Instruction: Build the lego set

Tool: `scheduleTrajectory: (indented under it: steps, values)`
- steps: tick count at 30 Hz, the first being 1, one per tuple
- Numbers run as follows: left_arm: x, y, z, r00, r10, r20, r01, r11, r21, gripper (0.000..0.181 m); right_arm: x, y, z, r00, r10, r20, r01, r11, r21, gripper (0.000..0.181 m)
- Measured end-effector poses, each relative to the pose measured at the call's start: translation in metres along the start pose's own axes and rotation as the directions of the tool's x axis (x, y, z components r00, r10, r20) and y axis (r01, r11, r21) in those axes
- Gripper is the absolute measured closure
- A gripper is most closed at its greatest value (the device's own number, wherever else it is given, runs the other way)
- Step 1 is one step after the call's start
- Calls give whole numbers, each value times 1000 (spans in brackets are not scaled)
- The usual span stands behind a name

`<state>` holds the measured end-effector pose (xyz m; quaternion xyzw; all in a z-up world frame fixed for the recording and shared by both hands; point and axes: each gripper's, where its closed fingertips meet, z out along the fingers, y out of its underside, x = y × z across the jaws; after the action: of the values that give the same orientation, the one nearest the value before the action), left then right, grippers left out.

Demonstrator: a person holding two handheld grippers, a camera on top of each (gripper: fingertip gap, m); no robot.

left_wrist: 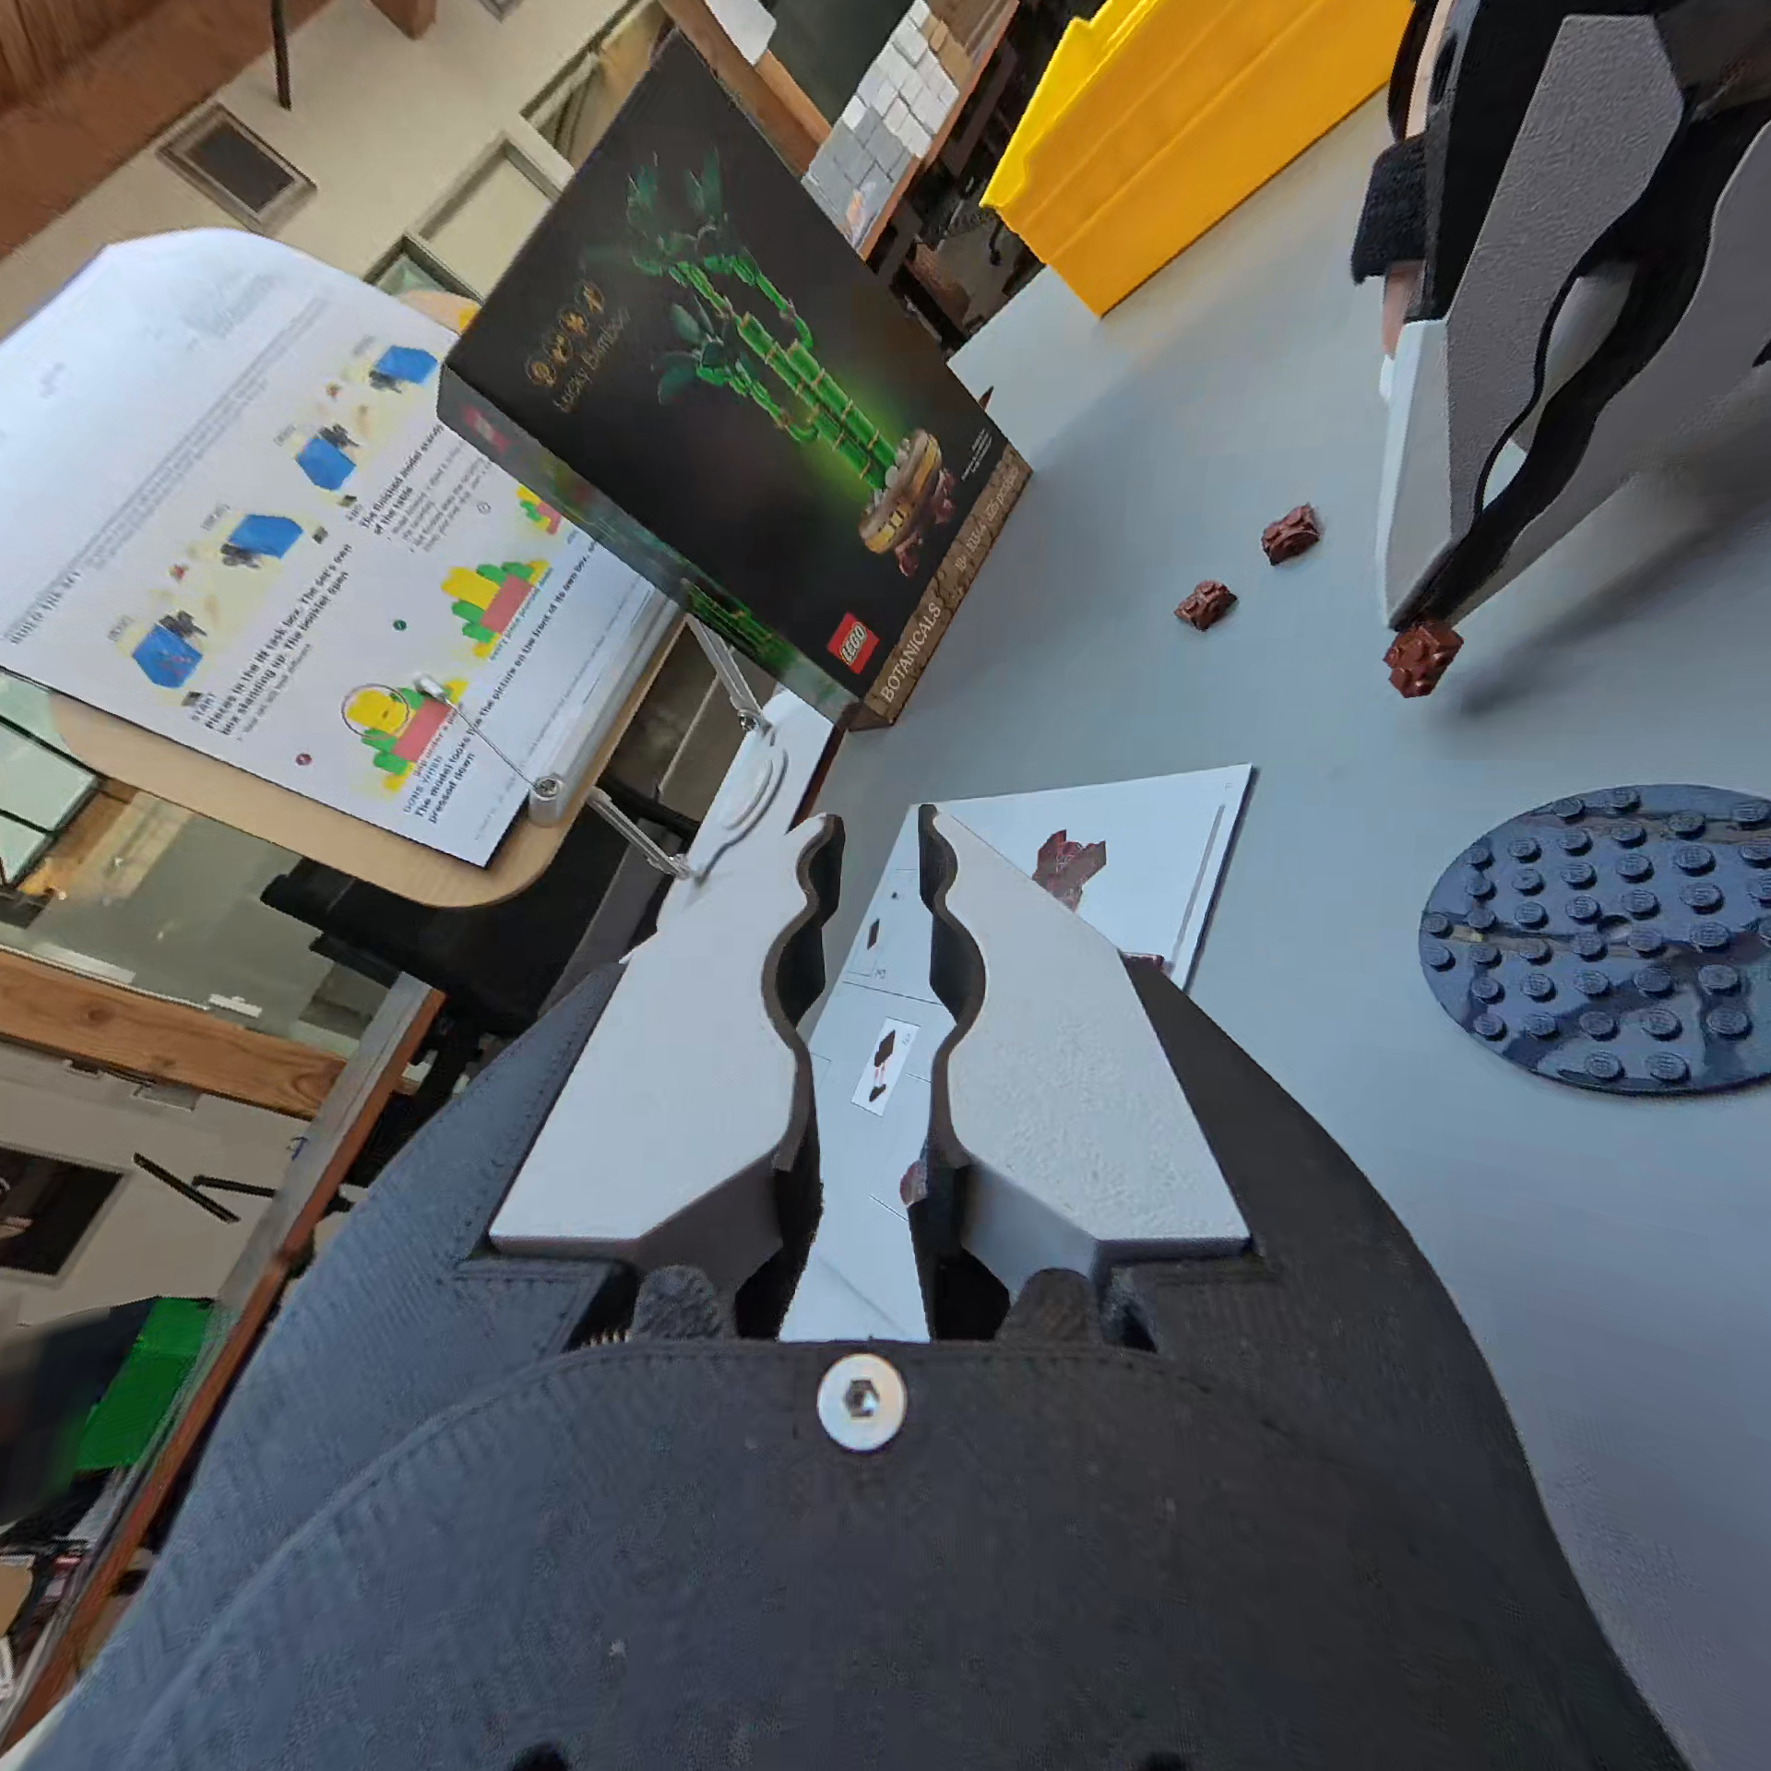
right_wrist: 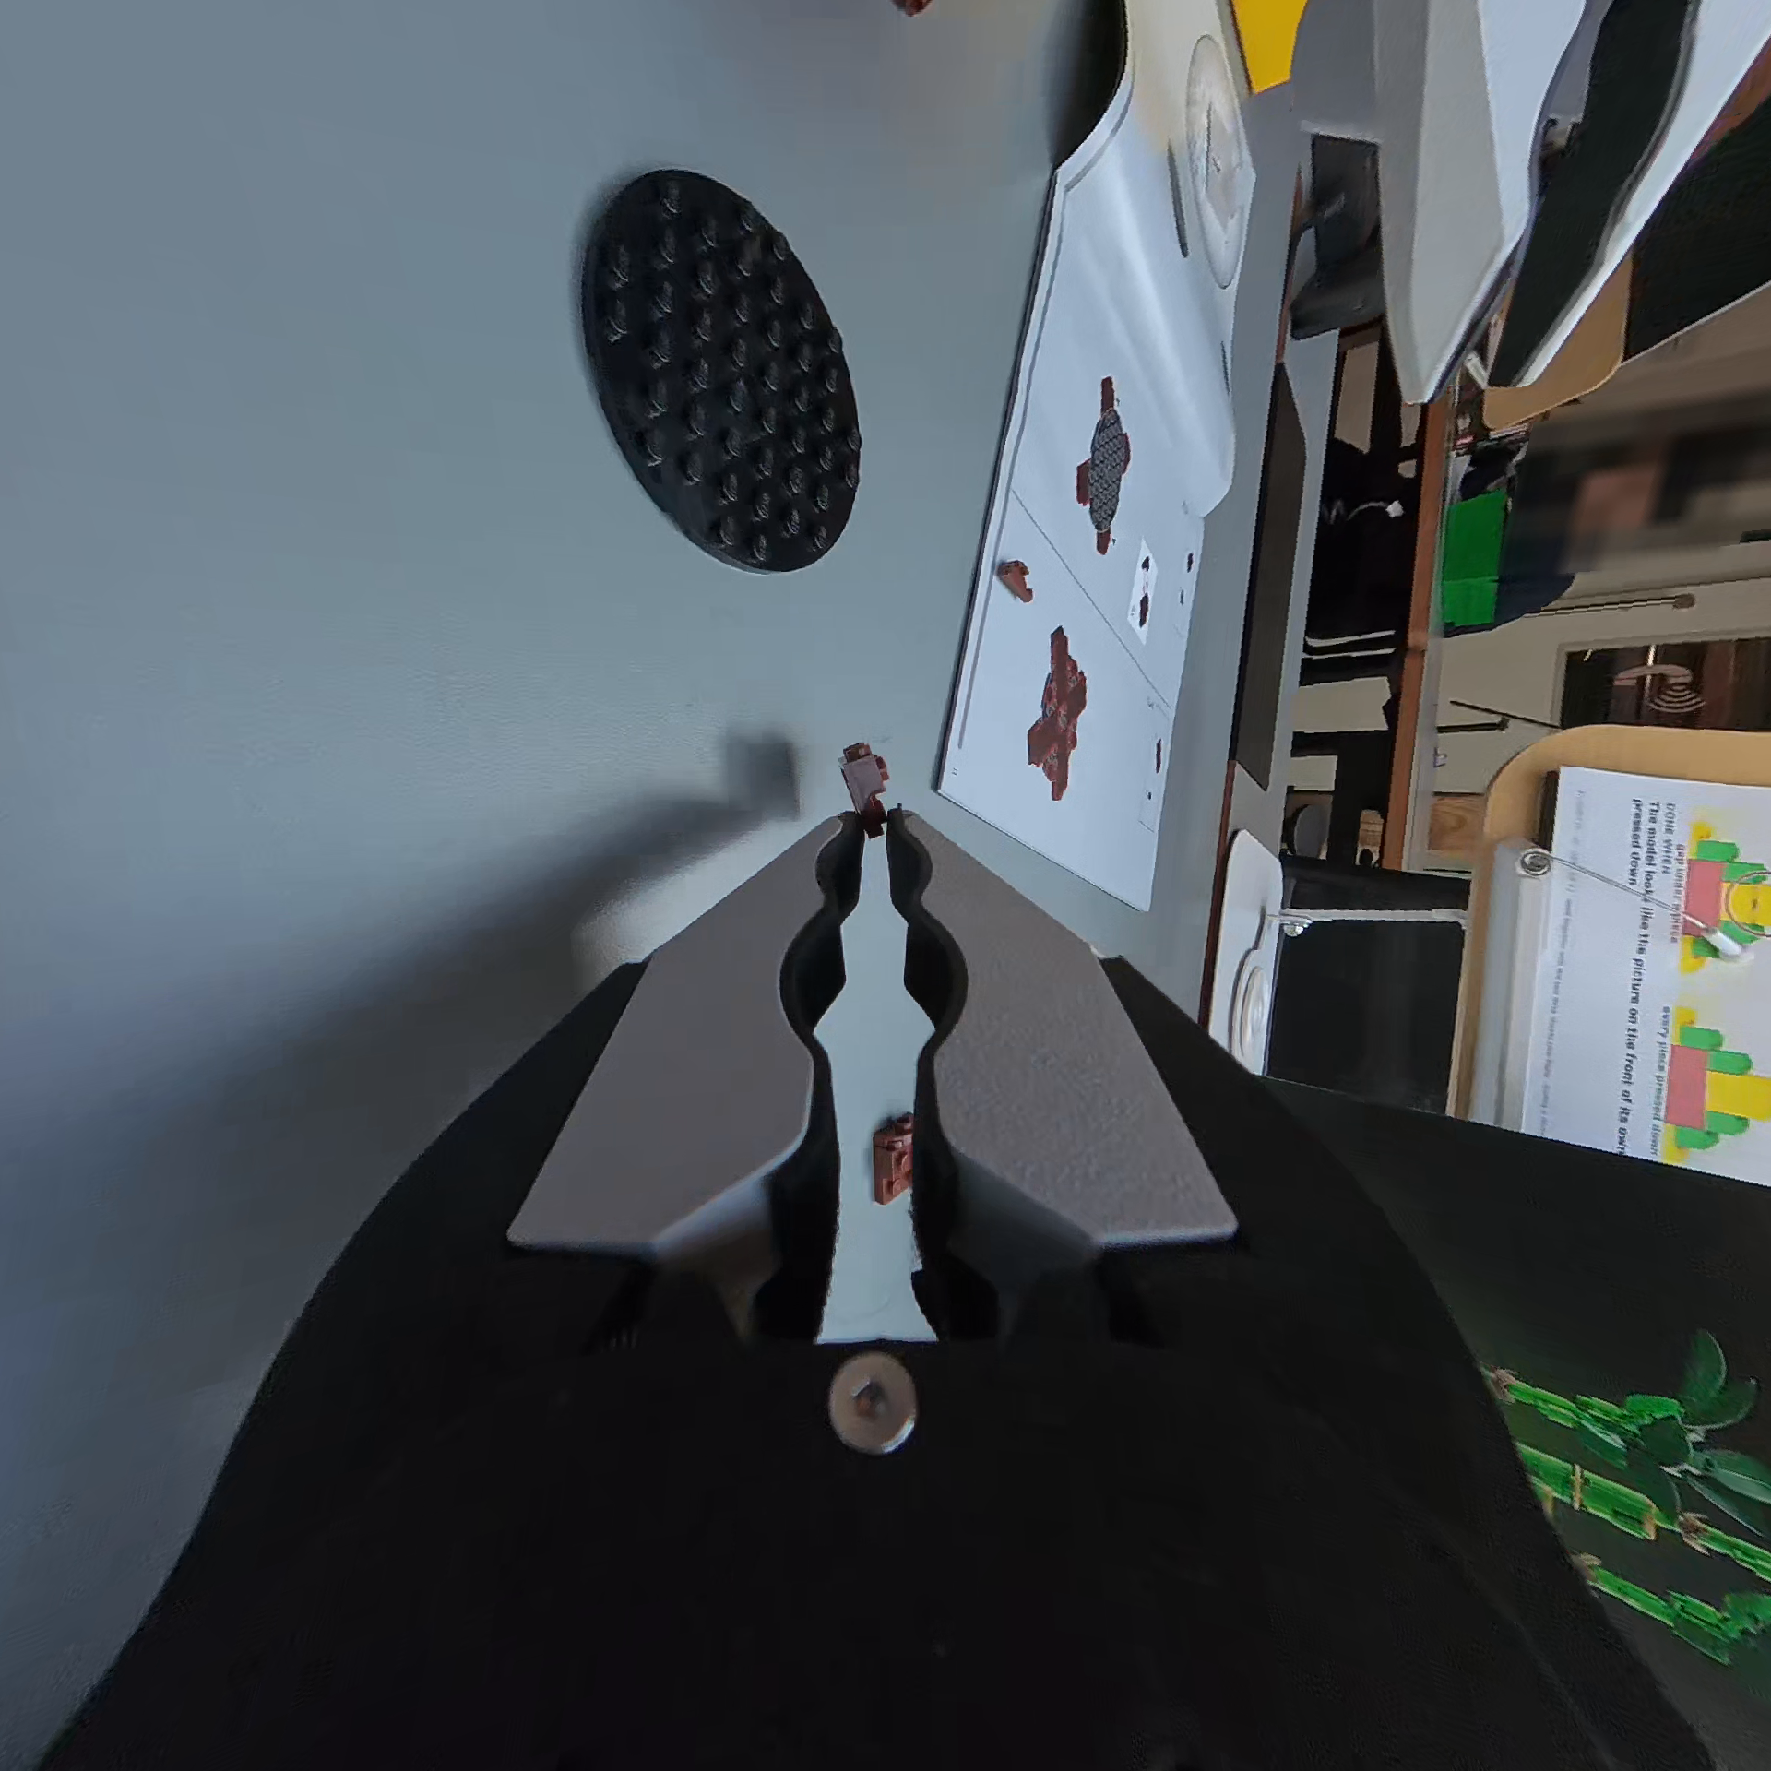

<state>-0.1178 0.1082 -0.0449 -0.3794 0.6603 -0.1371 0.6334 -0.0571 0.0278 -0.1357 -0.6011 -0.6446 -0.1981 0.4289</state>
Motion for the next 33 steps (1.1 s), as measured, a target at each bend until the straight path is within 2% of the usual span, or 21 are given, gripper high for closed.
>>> scheduleTrajectory:
  steps: [3, 4, 7, 9, 11, 13, 15, 17, 20, 24, 25, 28, 30, 31, 32, 33]
  values:
    - [3, 10, 4, 998, -50, -30, 49, 998, -37, 166, -13, 2, 2, 996, 46, 82, -44, 998, -34, 171]
    - [2, 13, 5, 998, -57, -28, 56, 997, -48, 166, -17, 2, 2, 992, 77, 105, -73, 997, -38, 175]
    - [-4, 16, 3, 995, -97, -17, 96, 994, -56, 165, -21, 0, -9, 954, 220, 206, -211, 975, -62, 168]
    - [-9, 14, 1, 990, -143, -10, 143, 989, -38, 165, -16, -10, -16, 902, 320, 291, -329, 944, -17, 152]
    - [-13, 12, 0, 983, -182, -7, 182, 983, -17, 164, -6, -25, -18, 808, 409, 424, -461, 887, 24, 147]
    - [-17, 12, -2, 978, -208, 1, 208, 978, 0, 164, 25, -37, 1, 736, 505, 450, -595, 800, 76, 143]
    - [-20, 13, -3, 974, -228, 6, 228, 974, 10, 164, 47, -37, 35, 681, 587, 438, -669, 741, 49, 143]
    - [-22, 14, -3, 971, -241, 10, 241, 970, 16, 164, 53, -30, 66, 668, 609, 427, -672, 740, -4, 143]
    - [-22, 15, -5, 966, -258, 8, 258, 966, 26, 165, 52, -31, 91, 628, 631, 455, -693, 719, -42, 149]
    - [-22, 14, -4, 960, -280, -3, 280, 959, 37, 165, 40, -26, 99, 601, 632, 490, -678, 727, -106, 153]
    - [-22, 14, -4, 959, -285, -5, 285, 958, 37, 165, 38, -27, 99, 603, 623, 499, -676, 730, -96, 165]
    - [-19, 15, -3, 948, -318, -30, 319, 947, 37, 165, 44, -29, 97, 625, 616, 480, -679, 732, -56, 166]
    - [-16, 12, -4, 931, -358, -70, 362, 931, 48, 164, 61, -38, 83, 663, 608, 437, -695, 717, 58, 166]
    - [-15, 5, -6, 921, -377, -101, 384, 920, 75, 162, 71, -45, 70, 656, 623, 427, -725, 678, 126, 166]
    - [-12, -5, -9, 914, -380, -144, 397, 910, 117, 157, 81, -52, 56, 606, 657, 449, -780, 602, 171, 166]
    - [-10, -16, -14, 914, -366, -174, 394, 904, 165, 154, 88, -61, 40, 506, 692, 514, -854, 484, 189, 166]
